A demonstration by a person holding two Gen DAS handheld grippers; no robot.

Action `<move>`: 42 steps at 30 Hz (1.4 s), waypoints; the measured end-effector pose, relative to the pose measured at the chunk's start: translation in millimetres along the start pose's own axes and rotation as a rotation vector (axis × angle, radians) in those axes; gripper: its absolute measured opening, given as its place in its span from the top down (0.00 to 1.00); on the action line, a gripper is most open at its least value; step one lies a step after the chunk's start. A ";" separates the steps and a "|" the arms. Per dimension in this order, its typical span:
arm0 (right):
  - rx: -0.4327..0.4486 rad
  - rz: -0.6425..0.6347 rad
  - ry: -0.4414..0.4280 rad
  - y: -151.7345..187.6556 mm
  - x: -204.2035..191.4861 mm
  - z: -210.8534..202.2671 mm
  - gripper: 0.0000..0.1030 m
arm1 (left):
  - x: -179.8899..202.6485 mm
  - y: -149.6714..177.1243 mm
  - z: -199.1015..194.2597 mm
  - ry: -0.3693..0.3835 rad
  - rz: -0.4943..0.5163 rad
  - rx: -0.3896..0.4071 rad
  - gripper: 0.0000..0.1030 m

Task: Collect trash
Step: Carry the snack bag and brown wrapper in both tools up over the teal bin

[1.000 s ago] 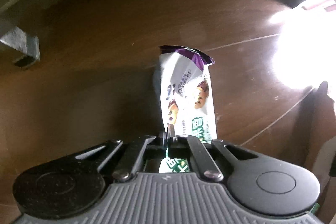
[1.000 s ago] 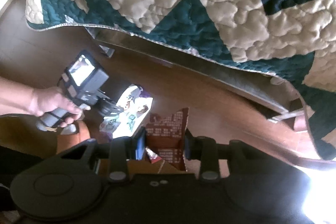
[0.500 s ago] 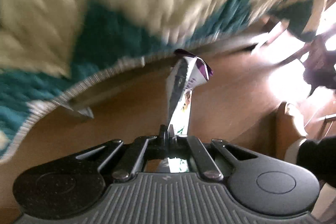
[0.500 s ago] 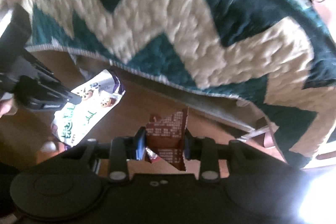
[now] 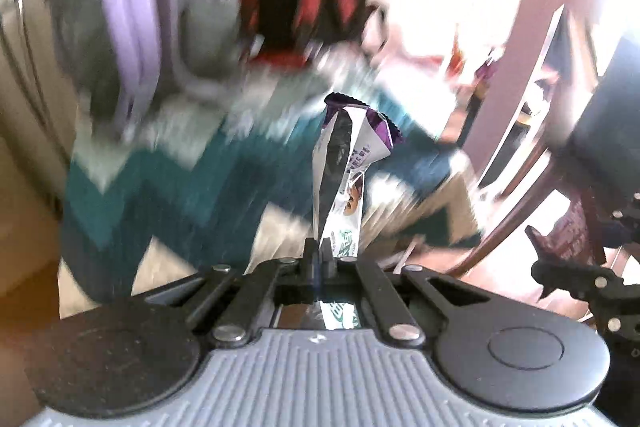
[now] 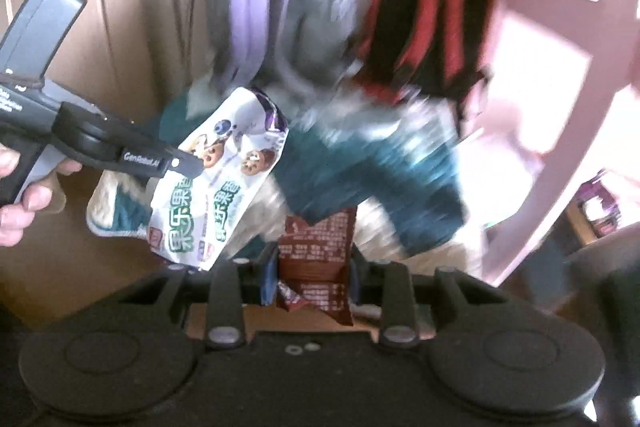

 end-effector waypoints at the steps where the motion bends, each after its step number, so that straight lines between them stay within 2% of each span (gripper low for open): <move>1: 0.018 -0.006 0.016 -4.5 3.1 -14.2 0.69 | 7.6 -12.2 -13.2 0.009 0.001 0.027 1.00; 7: 0.150 -0.024 0.148 -33.4 39.9 -125.2 0.69 | 84.3 -77.5 -86.9 0.065 0.027 0.190 1.00; 13: 0.279 -0.026 0.334 -53.0 95.7 -220.1 0.70 | 177.8 -140.9 -152.6 0.148 0.099 0.343 1.00; 18: 0.354 0.063 0.470 -59.2 151.6 -283.3 0.70 | 252.5 -187.3 -192.7 0.210 0.148 0.429 1.00; 23: 0.355 0.176 0.563 -56.9 206.3 -319.7 0.69 | 324.1 -230.6 -224.6 0.288 0.185 0.462 1.00; 27: 0.334 0.253 0.610 -51.8 245.5 -332.3 0.69 | 376.8 -256.4 -231.6 0.341 0.202 0.461 1.00; 32: 0.320 0.331 0.606 -37.4 274.7 -329.2 0.69 | 425.9 -268.1 -221.0 0.372 0.238 0.430 1.00; 37: 0.269 0.371 0.590 -28.2 293.3 -305.6 0.69 | 451.3 -256.9 -184.1 0.352 0.291 0.336 1.00; 42: 0.208 0.391 0.556 -19.9 305.5 -282.3 0.68 | 450.4 -243.9 -148.6 0.349 0.302 0.235 1.00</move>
Point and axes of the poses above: each gripper's, at about its wrist camera, not at the fingertips, and z roughly the way its jaws point, x to its right, y to its underside, the point moved 5 cm from there along z, roughly the way its jaws point, and after that the axes turned 15 degrees about -y, right-handed, at the moved point
